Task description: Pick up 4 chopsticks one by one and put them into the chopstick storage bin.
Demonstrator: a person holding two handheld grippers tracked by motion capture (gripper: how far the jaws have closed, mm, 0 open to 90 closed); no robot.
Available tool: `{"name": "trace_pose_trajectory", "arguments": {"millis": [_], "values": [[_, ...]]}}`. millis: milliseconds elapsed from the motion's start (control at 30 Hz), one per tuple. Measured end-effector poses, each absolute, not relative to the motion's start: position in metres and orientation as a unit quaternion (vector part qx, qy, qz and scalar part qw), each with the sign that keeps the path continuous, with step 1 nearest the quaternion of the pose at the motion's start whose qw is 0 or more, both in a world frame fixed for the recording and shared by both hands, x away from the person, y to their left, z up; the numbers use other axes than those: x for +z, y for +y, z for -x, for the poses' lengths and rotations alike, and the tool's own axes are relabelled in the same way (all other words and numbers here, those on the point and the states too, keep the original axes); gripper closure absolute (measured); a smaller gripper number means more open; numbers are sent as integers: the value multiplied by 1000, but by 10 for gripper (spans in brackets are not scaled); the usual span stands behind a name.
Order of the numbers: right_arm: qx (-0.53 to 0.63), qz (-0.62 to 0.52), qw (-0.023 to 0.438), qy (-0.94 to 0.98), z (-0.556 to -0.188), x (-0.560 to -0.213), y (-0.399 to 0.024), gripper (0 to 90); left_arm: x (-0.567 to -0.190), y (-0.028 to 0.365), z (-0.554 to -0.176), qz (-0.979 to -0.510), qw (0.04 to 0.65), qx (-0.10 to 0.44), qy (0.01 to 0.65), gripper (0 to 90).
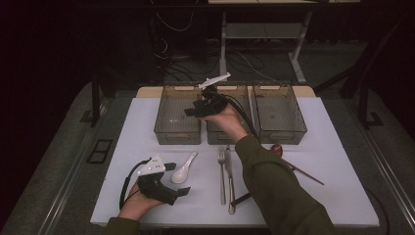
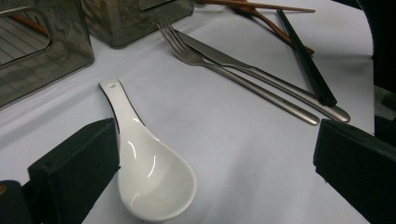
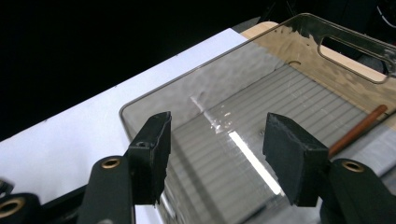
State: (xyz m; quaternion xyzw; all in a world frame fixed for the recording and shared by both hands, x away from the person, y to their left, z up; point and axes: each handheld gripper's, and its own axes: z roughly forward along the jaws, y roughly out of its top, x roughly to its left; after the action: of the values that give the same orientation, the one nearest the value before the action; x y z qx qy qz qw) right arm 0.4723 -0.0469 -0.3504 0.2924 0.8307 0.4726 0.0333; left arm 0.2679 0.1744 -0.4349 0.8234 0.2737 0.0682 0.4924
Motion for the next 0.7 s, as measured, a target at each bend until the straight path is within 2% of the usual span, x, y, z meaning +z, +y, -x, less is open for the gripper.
{"name": "trace_pose_trajectory", "arguments": {"millis": [700], "values": [[470, -257, 48, 843, -434, -345, -116, 339, -434, 174, -268, -821, 493, 70, 279, 0]]}}
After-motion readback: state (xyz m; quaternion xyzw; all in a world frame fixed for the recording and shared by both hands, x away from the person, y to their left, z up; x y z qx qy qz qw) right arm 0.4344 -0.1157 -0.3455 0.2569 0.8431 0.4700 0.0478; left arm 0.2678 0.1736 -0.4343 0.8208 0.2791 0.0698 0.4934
